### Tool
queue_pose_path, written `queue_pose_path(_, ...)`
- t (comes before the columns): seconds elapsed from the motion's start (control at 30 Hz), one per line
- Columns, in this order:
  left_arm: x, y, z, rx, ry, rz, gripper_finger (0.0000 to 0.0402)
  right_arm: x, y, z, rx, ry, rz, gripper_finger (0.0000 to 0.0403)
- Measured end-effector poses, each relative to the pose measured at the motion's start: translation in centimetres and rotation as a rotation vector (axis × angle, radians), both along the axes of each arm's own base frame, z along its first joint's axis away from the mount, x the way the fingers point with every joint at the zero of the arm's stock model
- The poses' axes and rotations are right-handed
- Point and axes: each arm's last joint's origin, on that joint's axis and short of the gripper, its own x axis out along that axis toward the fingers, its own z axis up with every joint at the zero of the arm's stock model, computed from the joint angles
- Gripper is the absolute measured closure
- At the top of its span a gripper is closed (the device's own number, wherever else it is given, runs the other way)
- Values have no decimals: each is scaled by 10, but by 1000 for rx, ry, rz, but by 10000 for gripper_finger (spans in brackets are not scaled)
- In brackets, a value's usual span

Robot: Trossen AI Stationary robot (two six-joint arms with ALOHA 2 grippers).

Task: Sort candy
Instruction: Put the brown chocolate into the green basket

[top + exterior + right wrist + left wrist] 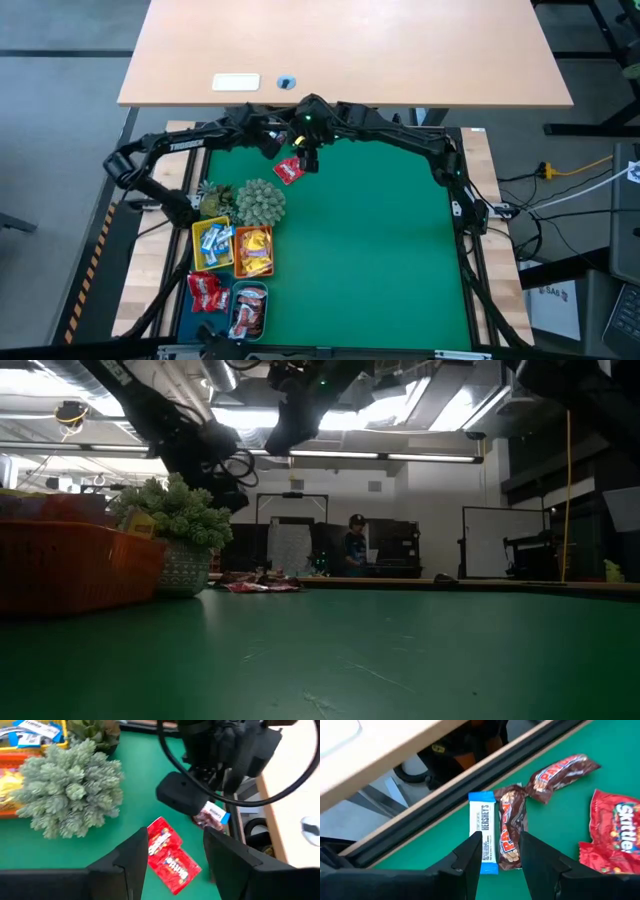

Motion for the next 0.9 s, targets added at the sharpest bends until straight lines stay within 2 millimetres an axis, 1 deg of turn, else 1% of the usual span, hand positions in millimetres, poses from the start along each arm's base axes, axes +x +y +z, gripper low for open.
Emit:
queue_pose_path(0.13, 2, 2, -10, -28, 23, -1, 278, -3, 1, -3, 16, 42, 3, 215)
queue_pose_path(0.27, 4, 3, -14, -51, 7, -15, 278, -5, 2, -5, 27, 75, 3, 215)
queue_pose_path(0.37, 6, 3, -14, -85, -48, -12, 278, -5, 2, -5, 28, 77, 2, 215)
queue_pose_path(0.5, 7, 4, -14, -83, -58, -9, 278, -5, 2, -5, 27, 71, 2, 215)
queue_pose_path(0.63, 6, 4, -14, -99, -85, 30, 278, -5, 2, -5, 33, 69, 8, 215)
queue_pose_path(0.9, 6, 4, -16, -125, -103, 37, 278, -5, 2, -5, 33, 69, 9, 215)
